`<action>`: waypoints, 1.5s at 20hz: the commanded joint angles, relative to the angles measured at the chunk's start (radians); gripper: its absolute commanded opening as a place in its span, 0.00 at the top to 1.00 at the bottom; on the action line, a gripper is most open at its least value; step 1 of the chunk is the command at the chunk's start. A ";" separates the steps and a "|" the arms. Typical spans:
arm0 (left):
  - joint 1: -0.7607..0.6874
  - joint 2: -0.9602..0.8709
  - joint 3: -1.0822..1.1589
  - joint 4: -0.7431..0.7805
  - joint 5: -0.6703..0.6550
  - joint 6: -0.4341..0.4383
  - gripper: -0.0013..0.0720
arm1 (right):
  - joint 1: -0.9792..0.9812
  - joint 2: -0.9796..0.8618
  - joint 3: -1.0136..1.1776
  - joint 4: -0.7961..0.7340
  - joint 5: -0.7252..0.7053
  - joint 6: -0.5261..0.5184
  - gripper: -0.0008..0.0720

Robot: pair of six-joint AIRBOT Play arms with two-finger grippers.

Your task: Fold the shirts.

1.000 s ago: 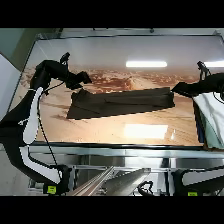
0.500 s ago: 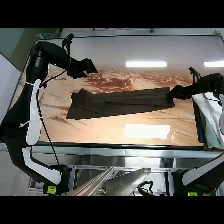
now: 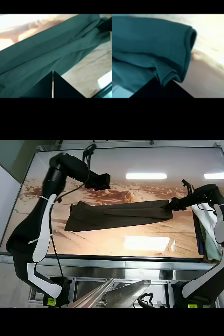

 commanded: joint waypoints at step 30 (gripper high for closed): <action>0.332 0.711 -0.120 -0.174 -0.007 0.175 0.96 | 0.730 0.290 0.143 0.028 0.311 0.317 0.95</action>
